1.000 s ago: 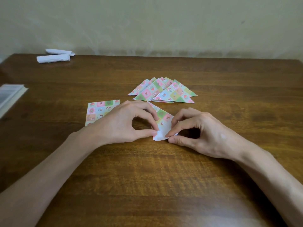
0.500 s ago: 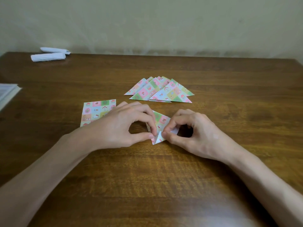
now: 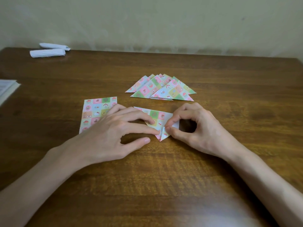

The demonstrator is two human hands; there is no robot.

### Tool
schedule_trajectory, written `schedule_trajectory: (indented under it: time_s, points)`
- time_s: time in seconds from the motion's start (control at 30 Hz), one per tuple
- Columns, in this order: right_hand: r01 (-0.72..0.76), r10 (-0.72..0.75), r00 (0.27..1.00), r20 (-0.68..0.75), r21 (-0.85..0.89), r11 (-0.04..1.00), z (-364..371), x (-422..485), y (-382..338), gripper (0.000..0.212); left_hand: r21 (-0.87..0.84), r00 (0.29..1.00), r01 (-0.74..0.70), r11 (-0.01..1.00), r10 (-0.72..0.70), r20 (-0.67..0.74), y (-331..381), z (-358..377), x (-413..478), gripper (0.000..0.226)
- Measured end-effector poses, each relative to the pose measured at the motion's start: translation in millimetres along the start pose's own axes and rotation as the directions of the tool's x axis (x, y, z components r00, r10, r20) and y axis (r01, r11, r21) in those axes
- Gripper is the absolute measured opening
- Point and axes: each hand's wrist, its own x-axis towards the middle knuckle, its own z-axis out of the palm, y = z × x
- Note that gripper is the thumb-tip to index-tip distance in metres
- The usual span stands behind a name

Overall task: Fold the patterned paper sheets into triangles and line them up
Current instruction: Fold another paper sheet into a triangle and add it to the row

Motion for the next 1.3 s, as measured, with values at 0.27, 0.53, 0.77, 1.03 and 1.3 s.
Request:
schedule_trajectory:
  time_s: [0.27, 0.53, 0.77, 1.03, 1.3]
  points:
    - [0.025, -0.026, 0.999, 0.028, 0.037, 0.999, 0, 2, 5, 0.008, -0.019, 0.998, -0.011, 1.0, 0.012, 0.054, 4, -1, -2, 0.032]
    - [0.023, -0.024, 1.0, 0.011, 0.044, 0.999, 2, 2, 7, 0.007, 0.018, 0.997, -0.051, 0.999, 0.05, 0.061, 7, -2, -2, 0.031]
    - [0.012, -0.012, 1.0, -0.004, 0.032, 0.999, 5, 2, 5, 0.006, 0.112, 0.994, -0.107, 0.988, 0.105, 0.019, 9, -1, -3, 0.033]
    - [0.021, -0.021, 1.0, -0.002, 0.029, 0.999, 5, 1, 4, 0.005, 0.152, 0.997, -0.066, 0.986, 0.058, 0.052, 10, 0, -2, 0.043]
    - [0.03, -0.03, 0.999, -0.013, 0.011, 0.999, 7, 1, 4, 0.003, 0.056, 0.993, 0.091, 0.994, -0.095, 0.063, 13, 8, -1, 0.058]
